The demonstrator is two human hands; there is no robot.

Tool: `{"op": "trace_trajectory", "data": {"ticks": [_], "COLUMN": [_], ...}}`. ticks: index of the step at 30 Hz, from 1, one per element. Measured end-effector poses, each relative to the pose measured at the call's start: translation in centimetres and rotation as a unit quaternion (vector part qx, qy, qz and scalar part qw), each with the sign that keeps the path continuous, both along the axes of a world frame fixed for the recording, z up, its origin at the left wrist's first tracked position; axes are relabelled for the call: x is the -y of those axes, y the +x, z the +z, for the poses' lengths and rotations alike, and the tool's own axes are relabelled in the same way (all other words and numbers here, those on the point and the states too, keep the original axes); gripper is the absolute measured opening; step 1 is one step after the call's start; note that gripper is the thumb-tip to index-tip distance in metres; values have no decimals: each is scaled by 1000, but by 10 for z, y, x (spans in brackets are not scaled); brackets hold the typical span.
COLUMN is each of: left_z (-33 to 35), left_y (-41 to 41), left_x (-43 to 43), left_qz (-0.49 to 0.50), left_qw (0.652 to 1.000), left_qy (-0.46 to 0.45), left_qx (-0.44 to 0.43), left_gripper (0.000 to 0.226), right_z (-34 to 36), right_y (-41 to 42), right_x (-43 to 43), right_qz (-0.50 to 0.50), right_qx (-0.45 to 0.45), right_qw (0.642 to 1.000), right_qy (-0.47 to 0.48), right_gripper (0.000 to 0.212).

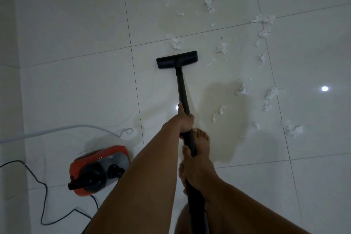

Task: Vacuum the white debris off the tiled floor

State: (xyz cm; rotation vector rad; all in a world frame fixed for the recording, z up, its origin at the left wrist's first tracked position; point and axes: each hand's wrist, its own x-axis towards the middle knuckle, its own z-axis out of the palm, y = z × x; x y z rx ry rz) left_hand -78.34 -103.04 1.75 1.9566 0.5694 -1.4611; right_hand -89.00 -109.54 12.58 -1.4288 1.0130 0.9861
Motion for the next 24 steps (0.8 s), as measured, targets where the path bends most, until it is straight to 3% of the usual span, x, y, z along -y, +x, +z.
{"op": "trace_trajectory", "data": {"ticks": [3,8,11,17,24], "left_z": [0,-2,-2,-5,-11], "left_y": [10,27,36,57,95], "left_x": [3,3,2,-2,-8], "left_qz": [5,-1,-6,-8,-9], "left_qw": [1000,1000,1000,1000,1000], "left_qy": [-6,-3,-1,-4,-4], "left_qx": [6,12,12,11,9], "left_gripper": [74,74,74,73,73], "right_z": [-2,8,11,16,13], "right_y": [10,32,42,63,105], "right_x": [4,11,9,12,7], "right_qz": [17,48,82,108,114], "right_qx": [-9,53,46,75,11], "right_qw": [1000,997,996,991,993], "right_qy": [0,-10,-11,-12,-4], "right_gripper": [22,3,17,23,31]}}
